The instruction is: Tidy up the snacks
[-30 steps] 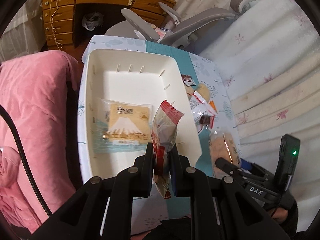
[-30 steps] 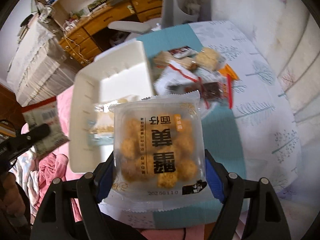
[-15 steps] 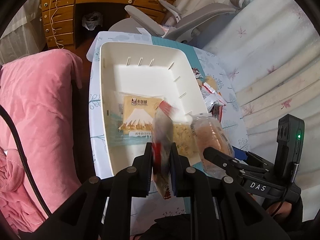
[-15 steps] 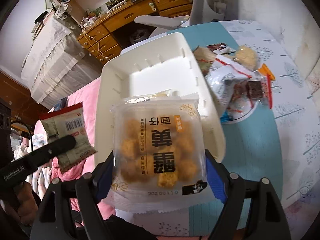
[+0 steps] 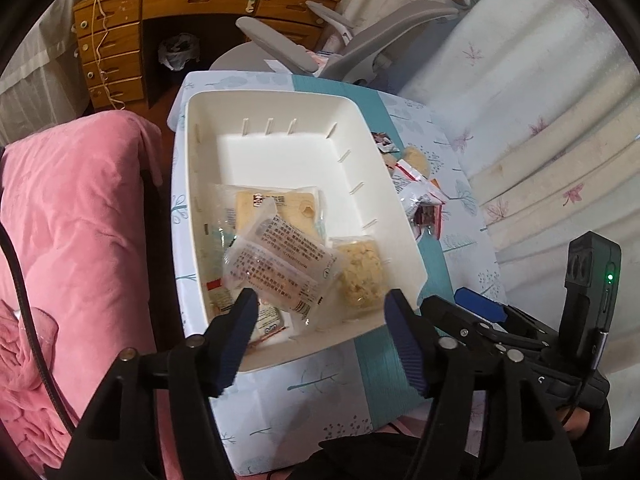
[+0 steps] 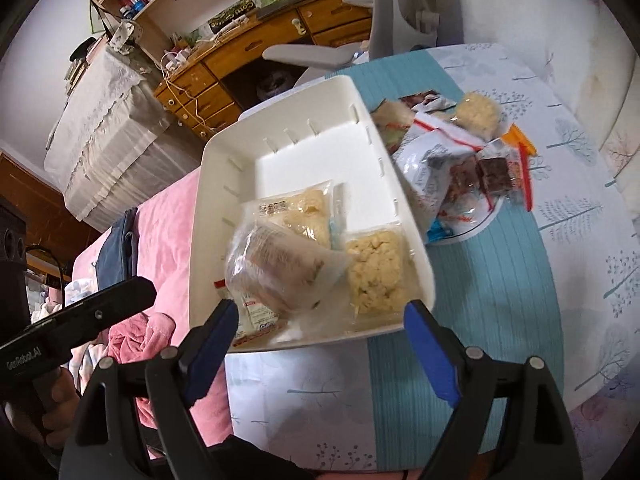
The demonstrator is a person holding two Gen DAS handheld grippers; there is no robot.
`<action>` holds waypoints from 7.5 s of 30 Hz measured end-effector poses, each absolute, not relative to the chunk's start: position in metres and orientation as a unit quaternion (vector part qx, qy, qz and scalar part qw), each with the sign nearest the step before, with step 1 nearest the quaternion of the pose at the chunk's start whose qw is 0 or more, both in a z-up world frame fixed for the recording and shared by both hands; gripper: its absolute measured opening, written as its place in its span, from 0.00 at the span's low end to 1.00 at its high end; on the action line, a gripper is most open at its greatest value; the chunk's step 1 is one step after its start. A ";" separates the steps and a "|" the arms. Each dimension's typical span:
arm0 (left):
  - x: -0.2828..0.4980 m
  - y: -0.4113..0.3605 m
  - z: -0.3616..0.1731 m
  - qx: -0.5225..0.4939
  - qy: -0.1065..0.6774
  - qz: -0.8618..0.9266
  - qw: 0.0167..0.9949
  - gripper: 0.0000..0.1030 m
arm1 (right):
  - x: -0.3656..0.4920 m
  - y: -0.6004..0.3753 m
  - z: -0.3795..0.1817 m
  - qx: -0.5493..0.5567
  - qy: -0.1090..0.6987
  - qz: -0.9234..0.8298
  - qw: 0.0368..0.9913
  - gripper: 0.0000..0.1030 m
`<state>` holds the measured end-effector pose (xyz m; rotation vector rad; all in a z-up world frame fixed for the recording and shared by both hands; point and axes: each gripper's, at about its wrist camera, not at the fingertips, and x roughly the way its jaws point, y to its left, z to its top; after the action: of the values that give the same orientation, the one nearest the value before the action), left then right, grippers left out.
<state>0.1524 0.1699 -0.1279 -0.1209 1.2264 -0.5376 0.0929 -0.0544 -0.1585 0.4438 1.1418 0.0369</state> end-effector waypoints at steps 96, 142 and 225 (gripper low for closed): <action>0.238 -0.153 -0.217 0.173 0.613 -0.125 0.761 0.51 | 0.140 -0.205 -0.299 -0.354 0.340 0.308 0.815 0.45; 0.181 -0.067 -0.124 -0.024 0.589 -0.172 0.789 0.03 | 0.099 -0.240 -0.226 -0.068 0.496 0.165 0.850 0.45; 0.211 -0.103 -0.137 0.140 0.591 -0.247 0.755 0.51 | 0.103 -0.248 -0.161 0.105 0.503 0.063 0.856 0.46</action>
<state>0.2115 -0.1025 -0.1368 0.3064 1.2879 -0.5388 0.1026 -0.2484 -0.1613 0.2214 1.0568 0.1331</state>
